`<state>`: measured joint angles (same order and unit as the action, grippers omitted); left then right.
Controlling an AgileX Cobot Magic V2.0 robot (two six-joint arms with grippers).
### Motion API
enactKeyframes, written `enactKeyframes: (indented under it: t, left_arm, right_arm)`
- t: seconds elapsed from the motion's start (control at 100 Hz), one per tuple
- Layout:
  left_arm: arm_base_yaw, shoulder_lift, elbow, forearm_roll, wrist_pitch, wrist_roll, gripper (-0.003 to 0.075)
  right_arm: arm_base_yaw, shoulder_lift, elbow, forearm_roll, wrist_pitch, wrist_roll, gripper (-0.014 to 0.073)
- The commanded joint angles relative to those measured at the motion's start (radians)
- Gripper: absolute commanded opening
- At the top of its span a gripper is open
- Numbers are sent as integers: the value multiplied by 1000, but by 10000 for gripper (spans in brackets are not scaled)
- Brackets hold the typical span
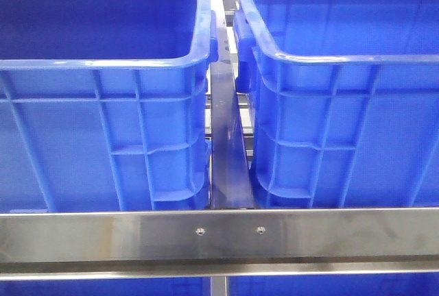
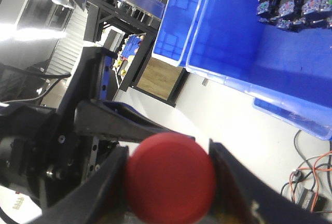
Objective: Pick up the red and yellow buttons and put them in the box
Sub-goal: 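Grasp the red button with the right gripper, then open the left gripper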
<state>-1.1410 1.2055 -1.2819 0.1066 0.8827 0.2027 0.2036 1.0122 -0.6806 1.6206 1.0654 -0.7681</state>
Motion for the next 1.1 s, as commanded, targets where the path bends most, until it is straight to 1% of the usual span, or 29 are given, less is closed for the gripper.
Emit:
enactKeyframes:
  t: [0.0, 0.04, 0.08, 0.29, 0.36, 0.4, 0.45, 0.48, 0.5, 0.55, 0.57, 0.58, 0.62, 0.69, 0.74, 0.86, 1.09]
  left_arm:
    - [-6, -26, -29, -1, -65, 1, -19]
    - [-6, -26, -29, -1, -65, 1, -19]
    - [-6, -26, -29, -1, -65, 1, -19]
    - [-6, -26, -29, -1, -65, 1, -16]
    - [-6, -26, -29, -1, -65, 1, 20]
    - [-6, -28, -29, -1, -65, 1, 70]
    - [-6, -27, -29, -1, -65, -2, 150]
    - [-6, -29, -29, -1, -65, -1, 221]
    - [-6, -29, -29, -1, -65, -1, 251]
    - [-6, -29, -29, -1, -63, -1, 382]
    - [-6, -29, -29, -1, -63, -1, 414]
    - [-6, -29, -29, -1, -63, -1, 446]
    - [-6, -29, -29, -1, -63, -1, 531]
    - [-6, -29, -29, 1, -63, -1, 621]
    - [-6, -29, -29, 6, -63, -1, 645]
    - [-6, -36, -29, 34, -63, -31, 643]
    - [-4, -101, -29, 248, -40, -260, 643]
  right_arm:
    - [-1, -8, -32, 68, 38, -25, 69]
    - [-1, -8, -32, 68, 40, -29, 34]
    - [-1, -8, -32, 70, 41, -31, 17]
    - [-1, -8, -32, 74, 37, -32, 14]
    - [-1, -8, -32, 79, 21, -34, 14]
    - [-1, -8, -32, 87, 11, -40, 14]
    - [-1, -8, -32, 93, 4, -42, 14]
    - [-1, -8, -32, 97, 4, -44, 14]
    - [-1, -8, -32, 100, 4, -46, 14]
    - [-1, -8, -32, 107, 4, -54, 14]
    - [-1, -8, -32, 108, 4, -54, 14]
    - [-1, -8, -32, 109, 4, -56, 14]
    - [-1, -8, -32, 109, 4, -56, 14]
    - [-1, -8, -32, 109, 4, -57, 14]
    - [-1, -8, -32, 109, 0, -57, 14]
    - [-1, -8, -32, 109, -36, -64, 14]
    - [-1, -8, -32, 109, -164, -91, 14]
